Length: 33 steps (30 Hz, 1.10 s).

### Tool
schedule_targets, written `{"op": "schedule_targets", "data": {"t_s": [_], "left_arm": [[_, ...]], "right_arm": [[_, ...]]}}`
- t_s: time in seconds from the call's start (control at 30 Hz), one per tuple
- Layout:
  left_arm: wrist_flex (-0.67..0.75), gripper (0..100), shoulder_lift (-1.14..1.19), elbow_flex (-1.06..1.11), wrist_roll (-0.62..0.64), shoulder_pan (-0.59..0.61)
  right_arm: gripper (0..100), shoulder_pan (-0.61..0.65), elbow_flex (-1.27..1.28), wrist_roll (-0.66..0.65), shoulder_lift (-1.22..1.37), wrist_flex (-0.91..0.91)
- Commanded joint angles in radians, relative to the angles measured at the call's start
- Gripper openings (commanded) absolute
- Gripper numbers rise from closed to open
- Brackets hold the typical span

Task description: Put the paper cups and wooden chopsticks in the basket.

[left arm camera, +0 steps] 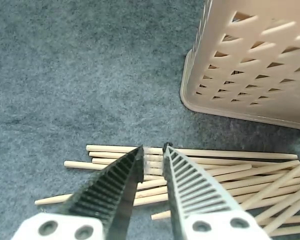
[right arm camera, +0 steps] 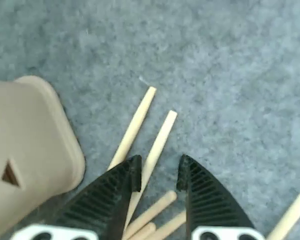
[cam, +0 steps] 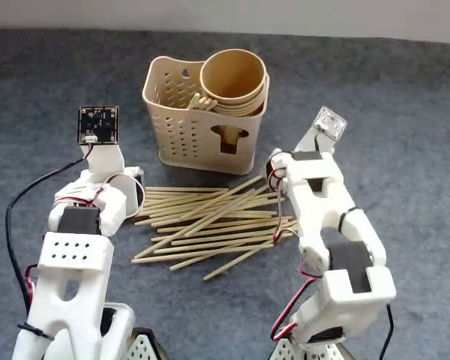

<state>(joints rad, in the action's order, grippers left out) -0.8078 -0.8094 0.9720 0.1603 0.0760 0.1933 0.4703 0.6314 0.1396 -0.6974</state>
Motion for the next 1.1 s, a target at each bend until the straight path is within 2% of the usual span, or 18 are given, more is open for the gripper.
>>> {"op": "schedule_targets", "data": {"t_s": [0.0, 0.17, 0.27, 0.47, 0.67, 1.07], "left_arm": [[0.017, 8, -0.027, -0.012, 0.002, 0.004], [0.017, 8, -0.027, -0.012, 0.002, 0.005], [0.017, 8, -0.027, -0.012, 0.002, 0.005], [0.017, 8, -0.027, -0.012, 0.002, 0.005], [0.017, 8, -0.027, -0.012, 0.002, 0.005], [0.017, 8, -0.027, -0.012, 0.002, 0.005]], "right_arm": [[13.1, -0.010, -0.091, 0.028, 0.042, -0.005], [11.2, -0.010, -0.096, 0.028, 0.079, -0.007], [0.5, -0.010, -0.096, 0.021, 0.077, -0.007], [0.4, -0.010, -0.097, 0.028, 0.064, -0.093], [0.4, -0.008, -0.068, 0.028, -0.110, -0.114], [0.4, -0.008, 0.213, 0.020, -0.545, -0.120]]}}
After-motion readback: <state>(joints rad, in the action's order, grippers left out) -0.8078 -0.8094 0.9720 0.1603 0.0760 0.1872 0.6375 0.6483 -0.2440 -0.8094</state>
